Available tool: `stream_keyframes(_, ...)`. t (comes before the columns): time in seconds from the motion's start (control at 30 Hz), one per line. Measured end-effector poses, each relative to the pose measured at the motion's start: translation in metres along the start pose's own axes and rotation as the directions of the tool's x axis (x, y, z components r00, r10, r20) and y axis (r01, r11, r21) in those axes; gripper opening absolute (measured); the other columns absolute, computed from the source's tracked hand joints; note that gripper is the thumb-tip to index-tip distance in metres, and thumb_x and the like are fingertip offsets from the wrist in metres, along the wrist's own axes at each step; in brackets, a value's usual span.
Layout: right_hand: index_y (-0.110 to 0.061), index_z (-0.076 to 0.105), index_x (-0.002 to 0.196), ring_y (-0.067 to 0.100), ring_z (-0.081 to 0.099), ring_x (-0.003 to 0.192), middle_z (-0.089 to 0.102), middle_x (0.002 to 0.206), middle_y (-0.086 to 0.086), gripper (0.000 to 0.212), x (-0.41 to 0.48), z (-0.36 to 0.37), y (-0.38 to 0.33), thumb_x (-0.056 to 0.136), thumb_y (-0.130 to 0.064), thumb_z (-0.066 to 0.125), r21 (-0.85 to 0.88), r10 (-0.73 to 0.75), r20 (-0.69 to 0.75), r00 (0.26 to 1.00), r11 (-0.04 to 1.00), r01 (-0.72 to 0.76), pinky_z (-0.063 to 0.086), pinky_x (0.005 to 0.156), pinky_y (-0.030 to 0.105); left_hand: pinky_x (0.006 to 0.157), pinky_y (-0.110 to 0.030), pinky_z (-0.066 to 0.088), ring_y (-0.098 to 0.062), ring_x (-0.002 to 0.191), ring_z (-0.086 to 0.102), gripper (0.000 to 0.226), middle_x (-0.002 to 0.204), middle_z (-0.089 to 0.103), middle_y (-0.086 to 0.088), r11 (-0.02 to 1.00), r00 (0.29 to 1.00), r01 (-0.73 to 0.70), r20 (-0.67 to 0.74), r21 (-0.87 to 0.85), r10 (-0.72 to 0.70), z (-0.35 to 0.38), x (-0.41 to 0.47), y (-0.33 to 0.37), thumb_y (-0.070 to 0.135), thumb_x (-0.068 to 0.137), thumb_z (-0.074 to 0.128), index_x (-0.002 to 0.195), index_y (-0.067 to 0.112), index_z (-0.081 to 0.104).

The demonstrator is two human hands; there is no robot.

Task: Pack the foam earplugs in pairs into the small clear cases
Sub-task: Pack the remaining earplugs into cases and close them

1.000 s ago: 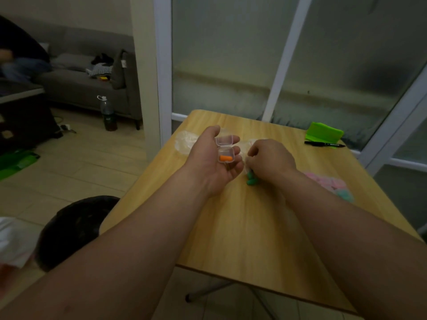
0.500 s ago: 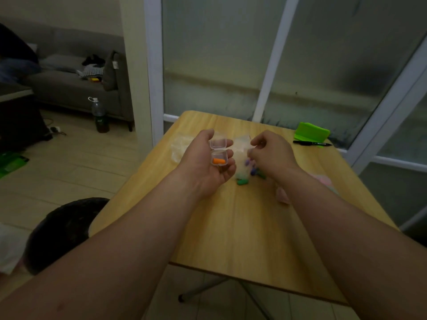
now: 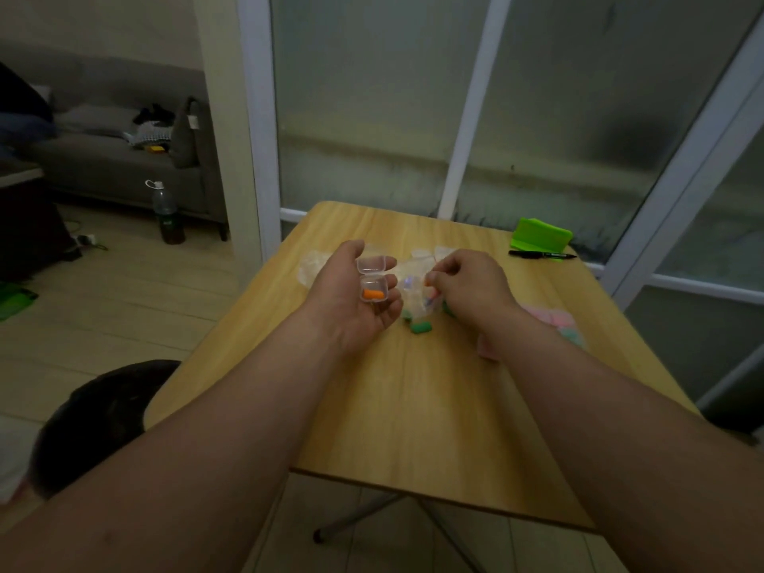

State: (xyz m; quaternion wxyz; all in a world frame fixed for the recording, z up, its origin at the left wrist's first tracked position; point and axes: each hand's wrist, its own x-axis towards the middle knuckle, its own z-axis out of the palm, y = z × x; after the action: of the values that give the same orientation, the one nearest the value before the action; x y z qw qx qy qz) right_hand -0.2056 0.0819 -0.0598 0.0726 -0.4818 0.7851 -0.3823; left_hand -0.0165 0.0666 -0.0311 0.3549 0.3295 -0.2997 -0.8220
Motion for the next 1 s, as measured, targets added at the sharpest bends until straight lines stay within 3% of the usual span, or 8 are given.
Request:
stream_keyframes(0.17,-0.021,0.077,0.092,0.006,0.070,0.081,0.076,0.082,-0.009,0.015,0.005,-0.001,-0.001,0.099,-0.034,0.074,0.076,0.021,0.008,1.000,0.997,-0.021,0.047,0.070,0.030,0.068,-0.030,0.049,-0.017,0.068,0.051,0.053,0.080,0.056,-0.007,1.000,0.999,-0.012,-0.047,-0.020,0.011,-0.012,0.008,0.009,0.048,0.106,0.044,0.130,0.006,0.066)
stream_keyframes(0.37,-0.018,0.077,0.087,0.017,0.068,0.098,0.075,0.096,-0.003,0.022,0.008,-0.005,0.002,0.096,-0.038,0.076,0.174,0.064,-0.018,0.998,0.983,-0.060,0.055,0.089,0.040,0.068,-0.031,0.052,-0.018,0.071,0.054,0.052,0.086,0.060,-0.010,0.999,0.995,-0.015,-0.101,-0.048,0.010,-0.023,0.013,0.016,0.050,0.106,0.045,0.127,0.007,0.068)
stream_keyframes(0.57,-0.023,0.076,0.086,0.006,0.067,0.095,0.074,0.093,-0.014,0.021,-0.007,-0.019,-0.006,0.099,-0.039,0.072,0.271,0.035,-0.051,0.998,0.962,-0.020,0.046,0.073,0.027,0.066,-0.030,0.050,-0.017,0.068,0.052,0.053,0.082,0.058,-0.008,0.999,0.998,-0.007,-0.058,-0.038,0.005,-0.014,0.005,0.013,0.049,0.106,0.044,0.129,0.006,0.066)
stream_keyframes(0.77,-0.022,0.075,0.097,0.009,0.069,0.088,0.077,0.092,-0.007,0.010,-0.045,-0.037,-0.020,0.099,-0.032,0.074,0.366,-0.116,-0.082,0.990,0.921,0.138,0.050,0.073,0.027,0.068,-0.031,0.047,-0.017,0.064,0.056,0.053,0.079,0.057,-0.008,0.999,0.998,0.036,0.051,0.025,-0.037,0.005,-0.011,-0.001,0.048,0.108,0.039,0.127,0.006,0.065)
stream_keyframes(0.9,-0.024,0.075,0.092,0.006,0.066,0.081,0.073,0.088,-0.007,0.007,-0.070,-0.034,-0.030,0.097,-0.028,0.076,0.296,-0.252,-0.092,0.963,0.917,0.268,0.048,0.069,0.017,0.067,-0.032,0.050,-0.018,0.065,0.062,0.054,0.089,0.065,-0.009,0.996,0.991,0.077,0.109,0.042,-0.081,0.014,-0.016,-0.011,0.051,0.109,0.037,0.127,0.008,0.064)
stream_keyframes(1.0,-0.028,0.075,0.092,0.000,0.059,0.085,0.065,0.097,-0.006,0.005,-0.078,-0.028,-0.029,0.095,-0.031,0.078,0.162,-0.284,-0.075,0.956,0.942,0.293,0.040,0.070,0.009,0.091,-0.034,0.055,-0.019,0.086,0.069,0.062,0.105,0.074,-0.012,0.995,0.988,0.092,0.123,0.029,-0.095,0.017,-0.015,-0.018,0.053,0.109,0.035,0.141,0.006,0.061)
